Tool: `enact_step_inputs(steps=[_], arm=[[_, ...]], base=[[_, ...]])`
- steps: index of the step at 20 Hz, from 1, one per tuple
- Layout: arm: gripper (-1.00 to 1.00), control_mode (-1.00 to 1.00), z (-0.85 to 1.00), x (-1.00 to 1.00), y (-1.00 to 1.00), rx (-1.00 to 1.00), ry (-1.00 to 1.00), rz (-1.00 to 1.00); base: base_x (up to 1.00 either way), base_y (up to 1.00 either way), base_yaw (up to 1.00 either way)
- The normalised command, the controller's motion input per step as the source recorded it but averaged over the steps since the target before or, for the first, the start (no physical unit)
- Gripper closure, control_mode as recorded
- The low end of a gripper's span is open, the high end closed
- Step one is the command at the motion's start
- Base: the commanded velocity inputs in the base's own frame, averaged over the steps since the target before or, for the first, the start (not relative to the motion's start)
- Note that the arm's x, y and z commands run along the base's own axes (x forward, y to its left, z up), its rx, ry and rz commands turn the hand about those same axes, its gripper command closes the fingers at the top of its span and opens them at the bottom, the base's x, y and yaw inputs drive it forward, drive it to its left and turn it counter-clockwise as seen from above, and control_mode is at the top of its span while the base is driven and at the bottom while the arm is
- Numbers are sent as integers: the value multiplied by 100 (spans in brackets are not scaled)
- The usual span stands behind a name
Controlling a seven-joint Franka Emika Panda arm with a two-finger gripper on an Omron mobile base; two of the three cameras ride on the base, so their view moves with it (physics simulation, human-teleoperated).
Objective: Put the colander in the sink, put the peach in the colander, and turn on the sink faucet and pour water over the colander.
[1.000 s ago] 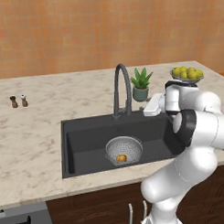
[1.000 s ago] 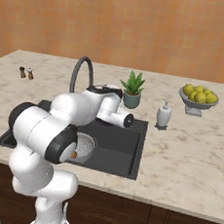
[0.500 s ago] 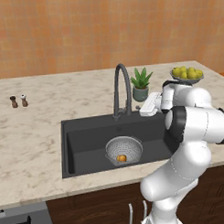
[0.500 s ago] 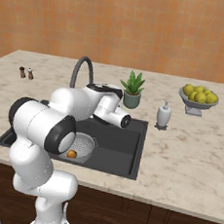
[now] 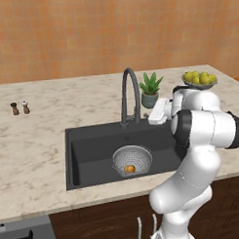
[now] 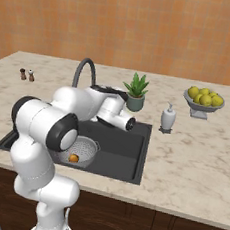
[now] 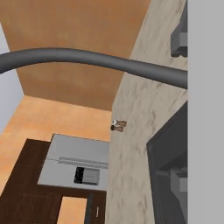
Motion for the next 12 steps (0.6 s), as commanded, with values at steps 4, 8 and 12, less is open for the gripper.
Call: enact_step_inputs(steps=[4, 8, 12], arm=[[-100, -100, 0, 17, 0, 0, 0, 9], [-100, -100, -7, 11, 0, 0, -1, 8], [-100, -100, -4, 12, 0, 0, 0, 5]], base=[[0, 0, 0], [0, 0, 0], [0, 0, 0]])
